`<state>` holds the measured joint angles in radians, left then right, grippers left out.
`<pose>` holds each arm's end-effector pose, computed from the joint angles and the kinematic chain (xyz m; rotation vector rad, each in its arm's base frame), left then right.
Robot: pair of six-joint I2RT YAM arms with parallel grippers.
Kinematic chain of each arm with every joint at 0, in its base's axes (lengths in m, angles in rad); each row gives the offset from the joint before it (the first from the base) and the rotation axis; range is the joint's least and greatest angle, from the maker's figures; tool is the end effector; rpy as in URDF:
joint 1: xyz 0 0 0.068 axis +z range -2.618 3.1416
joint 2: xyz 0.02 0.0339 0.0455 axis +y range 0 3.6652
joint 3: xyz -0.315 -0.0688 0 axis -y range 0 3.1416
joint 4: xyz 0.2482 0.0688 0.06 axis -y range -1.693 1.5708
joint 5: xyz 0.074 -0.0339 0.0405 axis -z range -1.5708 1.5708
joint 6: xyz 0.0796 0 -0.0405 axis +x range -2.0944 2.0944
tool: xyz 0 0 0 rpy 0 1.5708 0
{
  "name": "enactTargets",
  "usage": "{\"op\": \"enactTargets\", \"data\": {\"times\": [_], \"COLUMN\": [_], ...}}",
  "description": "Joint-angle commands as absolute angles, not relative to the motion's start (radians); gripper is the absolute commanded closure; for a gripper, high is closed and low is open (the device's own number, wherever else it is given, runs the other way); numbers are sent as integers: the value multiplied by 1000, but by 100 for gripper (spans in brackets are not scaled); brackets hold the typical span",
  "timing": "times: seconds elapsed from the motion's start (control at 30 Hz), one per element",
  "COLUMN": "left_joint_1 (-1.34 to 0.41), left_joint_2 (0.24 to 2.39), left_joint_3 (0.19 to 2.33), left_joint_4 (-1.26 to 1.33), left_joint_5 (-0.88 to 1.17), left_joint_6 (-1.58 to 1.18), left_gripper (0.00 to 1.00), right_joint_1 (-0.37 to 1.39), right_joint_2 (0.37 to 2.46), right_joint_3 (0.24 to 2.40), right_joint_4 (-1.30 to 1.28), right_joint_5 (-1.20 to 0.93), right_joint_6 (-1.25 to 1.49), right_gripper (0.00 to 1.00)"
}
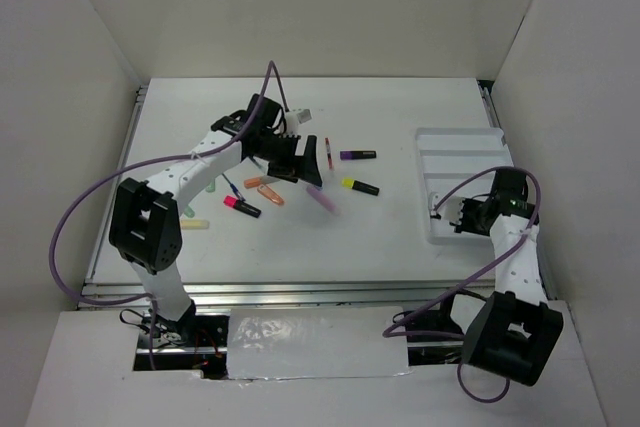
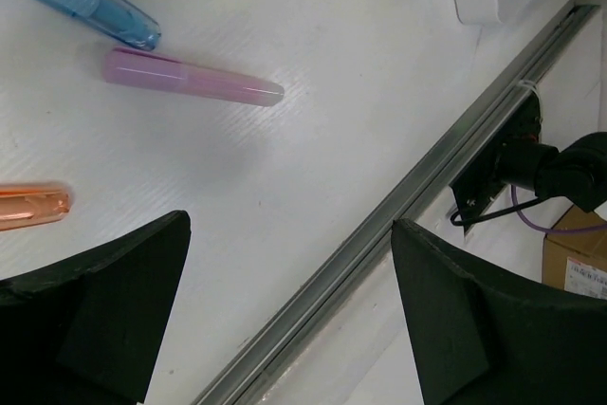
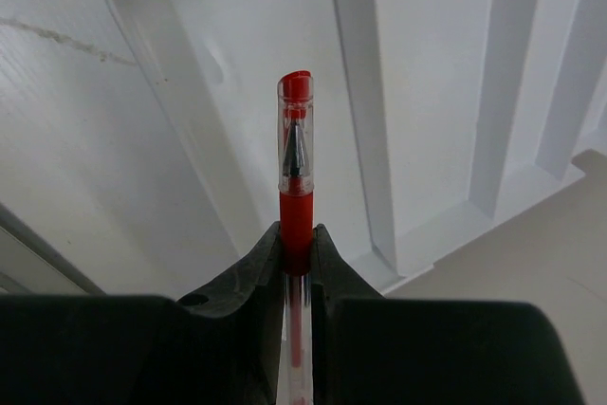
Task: Sort the stationery into containers
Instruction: Place the stationery into the container, then grab a piece of stationery with the left arm
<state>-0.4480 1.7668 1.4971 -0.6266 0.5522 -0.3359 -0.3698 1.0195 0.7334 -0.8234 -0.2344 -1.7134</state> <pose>0.3651 -0.2218 0.3034 0.3948 2.5254 -1.0067 0.1721 -0.0469 0.2338 -1.7287 2.0547 -0.3845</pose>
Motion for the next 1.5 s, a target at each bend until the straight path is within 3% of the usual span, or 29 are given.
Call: {"op": "enactTargets", "data": {"times": [0.0,0.4,0.53,0.7,0.87,1.07,1.17,1.27,1.47], "left_joint_1": [-413,-351,-365,-425,-498,-552,-563,-571,-563], "left_joint_2": [1778,1772,1770,1804,1942,2180,2276,2328,2424], "left_joint_3": [1480,1453,1459,1508,1705,1965,2017,2055,2100], "left_joint_4": [-594,-569,-540,-496,-526,-571,-545,-528,-503], "left_joint_5": [538,508,404,152,-93,-172,-193,-228,-232], "left_joint_6": [-328,-334,-365,-420,-474,-534,-551,-545,-549], "left_gripper": [1,1,1,6,7,13,20,27,30], "right_joint_1": [-379,-368,-368,-380,-382,-365,-356,-344,-337], "right_joint_2": [1046,1166,1172,1146,1100,1062,1043,1028,999], "right_joint_3": [709,669,670,698,801,933,962,977,945], "right_joint_4": [-804,-650,-637,-669,-748,-753,-744,-744,-747], "right_joint_5": [-284,-249,-259,-297,-425,-575,-620,-638,-634], "right_joint_6": [-1973,-2016,-2010,-1982,-1806,-1429,-1281,-1215,-1216], "right_gripper": [91,71,54,52,53,53,53,53,52]}}
